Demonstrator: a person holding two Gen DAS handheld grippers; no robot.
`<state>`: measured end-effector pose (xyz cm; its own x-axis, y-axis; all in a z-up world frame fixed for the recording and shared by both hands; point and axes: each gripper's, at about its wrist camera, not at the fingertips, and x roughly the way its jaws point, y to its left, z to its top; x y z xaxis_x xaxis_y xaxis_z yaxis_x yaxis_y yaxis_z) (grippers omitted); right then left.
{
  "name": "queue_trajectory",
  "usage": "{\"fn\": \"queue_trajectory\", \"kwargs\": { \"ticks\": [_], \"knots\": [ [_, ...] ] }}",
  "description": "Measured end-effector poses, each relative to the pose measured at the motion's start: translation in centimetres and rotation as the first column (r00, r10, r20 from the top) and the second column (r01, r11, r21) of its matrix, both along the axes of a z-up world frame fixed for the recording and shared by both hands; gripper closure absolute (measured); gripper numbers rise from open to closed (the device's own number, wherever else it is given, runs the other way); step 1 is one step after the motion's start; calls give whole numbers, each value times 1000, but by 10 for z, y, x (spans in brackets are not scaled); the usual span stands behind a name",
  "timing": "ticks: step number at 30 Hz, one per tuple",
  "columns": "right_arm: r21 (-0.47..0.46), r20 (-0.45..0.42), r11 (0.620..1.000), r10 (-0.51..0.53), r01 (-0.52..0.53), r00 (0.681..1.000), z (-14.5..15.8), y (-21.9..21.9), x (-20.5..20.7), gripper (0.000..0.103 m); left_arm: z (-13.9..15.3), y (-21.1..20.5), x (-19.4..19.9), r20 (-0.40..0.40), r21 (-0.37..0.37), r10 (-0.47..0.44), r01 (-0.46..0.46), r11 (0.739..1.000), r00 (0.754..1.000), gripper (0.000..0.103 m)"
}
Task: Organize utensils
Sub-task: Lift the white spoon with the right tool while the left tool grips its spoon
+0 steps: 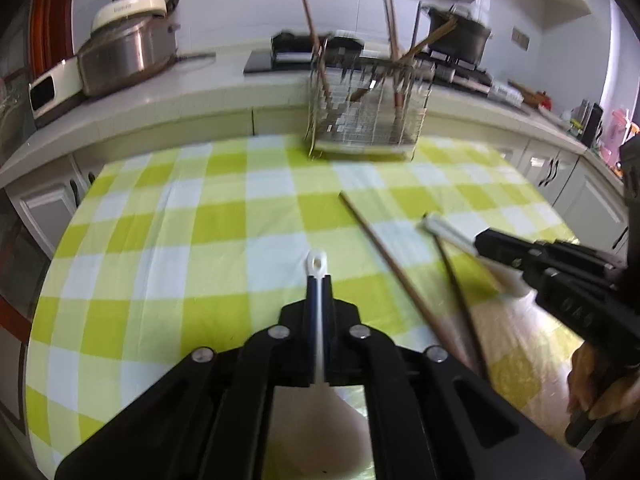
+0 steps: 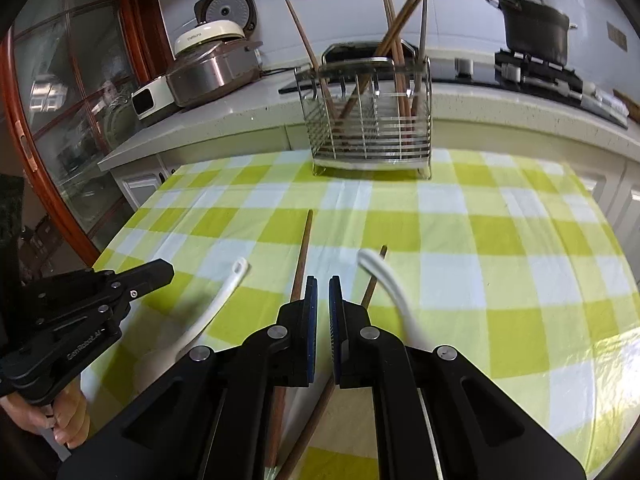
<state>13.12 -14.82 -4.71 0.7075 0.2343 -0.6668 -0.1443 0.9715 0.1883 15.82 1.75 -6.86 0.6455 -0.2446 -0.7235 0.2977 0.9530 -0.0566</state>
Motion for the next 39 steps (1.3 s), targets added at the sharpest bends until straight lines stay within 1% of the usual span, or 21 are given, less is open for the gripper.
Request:
{"fn": "queue_trajectory", "kwargs": {
  "ticks": [1,3,9,11,15,17,18,19,20,21,23,25,28,29,30,32,37,39],
  "knots": [
    [1,-8,1000,6,-6,1000,-2,0,1,96,-5,-1,4,-24,5,-11,12,1000,1000,78],
    [-4,-20,1000,-3,3,1000,-5,-2,3,96,-11,-4,8,-35,21,-5,5,1000,999,63],
    [-12,-61,998,-66,65,996,-19,-23,6,96,-33,-16,19,-82,45,-13,17,999,997,63],
    [-21,-74,998,-68,66,995,-20,-27,8,96,-40,-18,21,-93,61,-8,14,998,996,63],
    [-16,-68,995,-101,100,993,-16,-42,16,94,-44,-15,27,-108,64,15,-8,998,994,63],
    [-9,-68,992,-126,126,990,-13,-53,21,91,-44,-14,28,-109,74,14,-6,997,994,63],
    [-10,-70,990,-138,138,988,-13,-61,24,91,-44,-15,28,-107,82,10,-2,997,994,64],
    [-15,-70,989,-145,145,987,-13,-65,26,91,-45,-16,27,-99,99,14,-4,995,995,76],
    [-22,-73,988,-152,151,986,-13,-70,29,91,-45,-17,26,-86,113,11,-2,994,996,85],
    [-28,-77,988,-153,151,985,-13,-74,32,90,-44,-17,27,-87,111,8,1,994,996,93],
    [-55,-88,989,-139,134,986,-16,-80,41,90,-43,-16,28,-94,94,9,0,996,996,94],
    [-79,-89,990,-124,117,988,-16,-83,49,90,-40,-14,27,-72,89,23,-17,996,997,103],
    [-98,-87,991,-101,93,991,-17,-91,63,89,-34,-16,30,-66,69,37,-33,997,997,103],
    [-112,-89,991,-90,79,992,-17,-93,69,80,-33,-17,31,-60,69,45,-41,997,997,103],
    [-121,-88,991,-75,64,993,-18,-95,74,61,-32,-18,33,-60,66,51,-47,997,997,103],
    [-138,-66,989,-55,46,996,-17,-101,81,38,-31,-22,35,-56,56,65,-62,997,996,103],
    [-178,-96,984,4,-21,995,-23,-113,107,38,-24,-32,38,-44,29,86,-85,996,995,103],
    [-183,-128,981,43,-66,991,-28,-115,119,38,-21,-37,39,-37,28,97,-96,995,995,103]
  ]
}}
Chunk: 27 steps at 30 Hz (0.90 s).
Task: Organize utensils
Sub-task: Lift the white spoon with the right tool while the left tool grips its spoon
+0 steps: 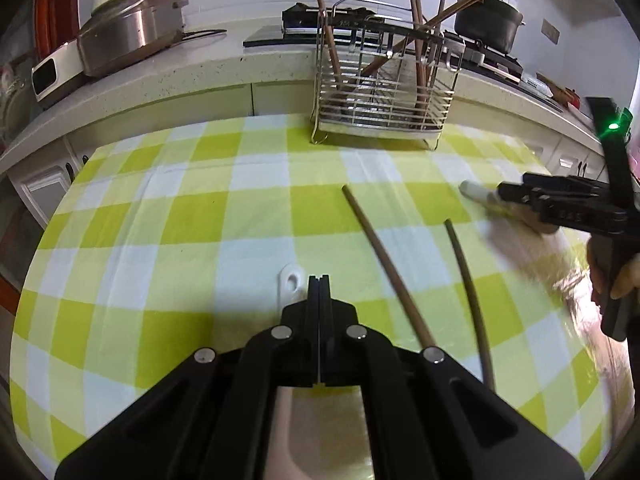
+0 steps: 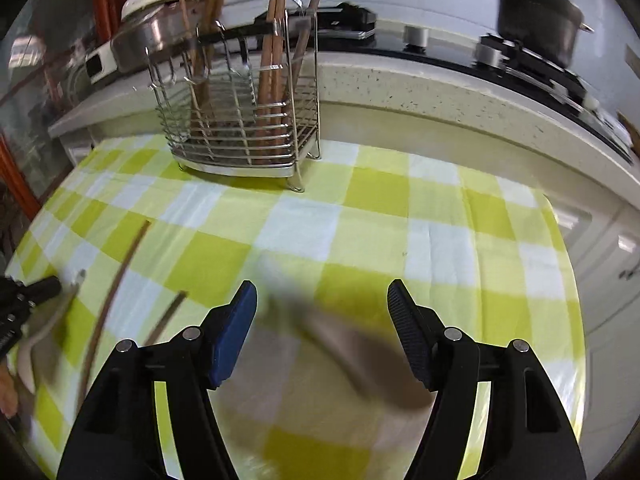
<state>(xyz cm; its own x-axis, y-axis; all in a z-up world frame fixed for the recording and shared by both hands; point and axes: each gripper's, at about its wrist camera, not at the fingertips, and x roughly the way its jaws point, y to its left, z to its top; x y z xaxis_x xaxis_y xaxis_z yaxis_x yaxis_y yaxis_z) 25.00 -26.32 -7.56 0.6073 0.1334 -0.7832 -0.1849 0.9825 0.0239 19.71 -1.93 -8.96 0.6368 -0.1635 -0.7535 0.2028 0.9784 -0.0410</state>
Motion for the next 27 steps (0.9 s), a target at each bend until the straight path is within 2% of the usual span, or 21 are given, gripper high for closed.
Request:
{"fn": "queue_trajectory", "kwargs": {
  "ticks": [2,4,7,9,11,12,19,27],
  "knots": [
    [1,-51,998,66,-66,996,-8,2,8,38,2,-2,0,-1,-2,16,-16,1000,1000,103],
    [-42,-94,988,143,-148,985,-16,11,12,38,2,-1,-2,-8,-2,28,-28,1000,1000,103],
    [-43,-98,981,186,-191,978,-17,14,12,46,-2,6,-4,-29,-3,49,-49,999,998,103],
    [-30,-106,979,199,-203,974,-15,14,8,71,-5,13,-5,-40,-18,66,-67,998,997,103],
    [-27,-111,977,207,-212,972,-15,16,1,88,-6,20,-8,-47,-35,76,-77,996,996,103],
    [-33,-108,977,204,-209,973,-14,17,-3,93,-7,22,-9,-47,-36,80,-82,996,996,103],
    [-33,-69,995,92,-95,993,-14,27,-44,94,-12,29,-19,-44,-48,70,-73,996,997,103],
    [47,-9,992,-114,114,993,2,13,-101,94,-19,25,-25,-49,-15,-12,12,1000,999,102]
  ]
}}
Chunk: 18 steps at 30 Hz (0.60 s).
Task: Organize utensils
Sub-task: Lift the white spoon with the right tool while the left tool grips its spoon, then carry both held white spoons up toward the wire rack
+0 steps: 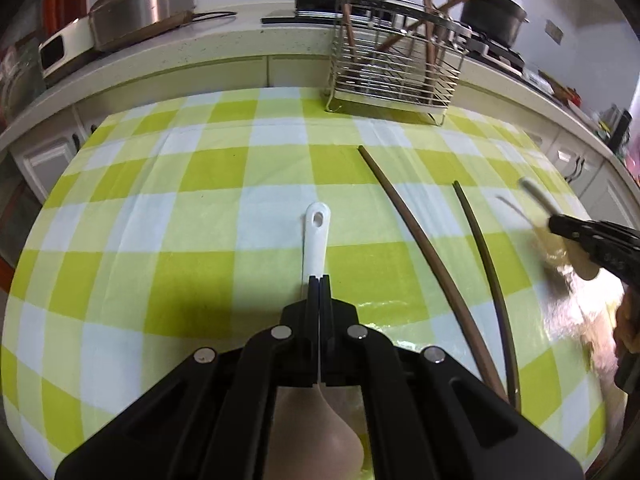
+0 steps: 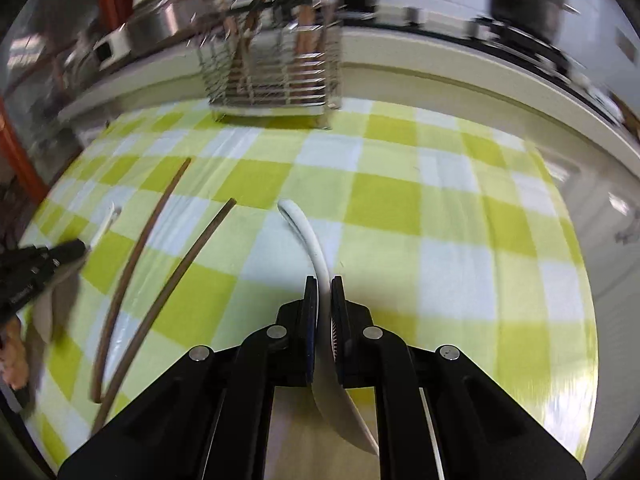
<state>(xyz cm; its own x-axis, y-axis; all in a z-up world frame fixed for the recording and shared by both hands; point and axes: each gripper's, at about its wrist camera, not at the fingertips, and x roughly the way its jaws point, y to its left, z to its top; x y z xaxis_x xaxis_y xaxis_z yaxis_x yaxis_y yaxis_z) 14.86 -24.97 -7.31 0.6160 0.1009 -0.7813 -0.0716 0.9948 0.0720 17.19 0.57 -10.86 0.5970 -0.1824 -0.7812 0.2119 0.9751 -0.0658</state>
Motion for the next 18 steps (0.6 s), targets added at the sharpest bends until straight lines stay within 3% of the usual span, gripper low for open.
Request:
{"fn": "queue_trajectory", "kwargs": {
  "ticks": [3,5,9,18],
  "knots": [
    [24,10,999,-38,37,999,5,-3,-18,94,-1,-3,8,-22,0,-35,35,999,999,102],
    [26,14,998,-50,50,999,5,-1,-26,94,-4,-6,15,-41,-4,-55,55,998,998,96],
    [42,27,998,-53,52,998,10,3,-35,94,-3,-16,17,-36,26,-61,62,998,998,72],
    [68,51,998,-16,13,999,15,14,-39,94,1,4,-1,11,26,-34,34,999,999,64]
  ]
}}
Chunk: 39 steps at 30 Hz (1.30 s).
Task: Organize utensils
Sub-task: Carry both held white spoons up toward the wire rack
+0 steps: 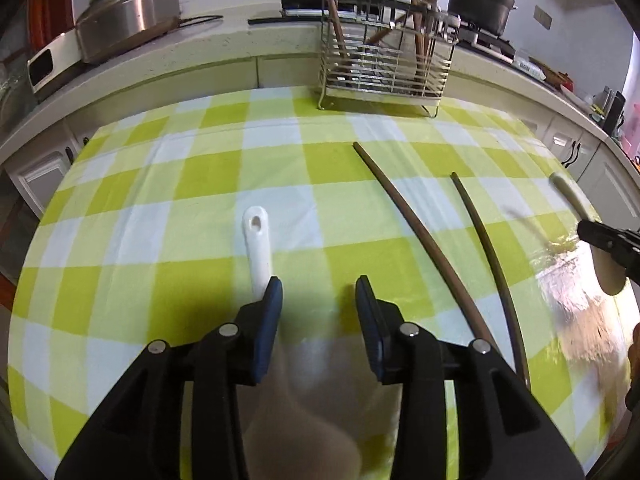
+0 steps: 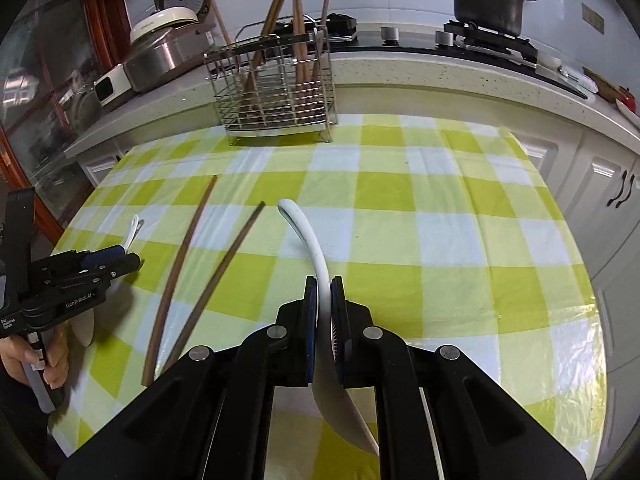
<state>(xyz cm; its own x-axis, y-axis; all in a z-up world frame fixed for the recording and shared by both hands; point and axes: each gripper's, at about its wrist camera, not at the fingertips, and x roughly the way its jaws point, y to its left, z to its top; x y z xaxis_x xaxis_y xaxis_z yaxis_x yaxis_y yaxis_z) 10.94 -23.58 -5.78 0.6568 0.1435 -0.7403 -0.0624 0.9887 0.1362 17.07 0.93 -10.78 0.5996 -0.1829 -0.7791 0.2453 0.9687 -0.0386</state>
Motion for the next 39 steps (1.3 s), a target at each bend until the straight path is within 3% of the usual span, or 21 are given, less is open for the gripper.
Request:
{"fn": "queue_trajectory", "kwargs": {
  "ticks": [2,9,11,14,15,22,31,39],
  "knots": [
    [12,1,1000,10,-10,1000,-2,3,-2,94,0,6,-4,2,10,1,-1,1000,1000,59],
    [26,-5,999,40,-40,999,-7,13,-1,94,-5,14,-8,-21,28,-5,6,1000,1000,58],
    [27,-7,999,48,-48,999,-8,16,0,94,-5,15,-9,-20,46,-2,3,999,1000,65],
    [29,-8,997,65,-65,998,-8,23,0,94,-6,16,-11,-10,59,-6,7,998,1000,90],
    [28,-9,997,73,-73,997,-9,27,0,94,-6,17,-11,-13,60,-4,5,998,1000,93],
    [83,24,992,97,-99,995,-1,41,-7,94,1,19,-15,19,10,6,-6,1000,1000,94],
    [202,107,975,69,-90,992,12,39,-11,94,27,12,-24,138,-80,45,-34,996,989,94],
    [276,119,958,46,-77,992,18,35,-1,94,55,-10,-27,226,-126,9,21,992,974,94]
  ]
}}
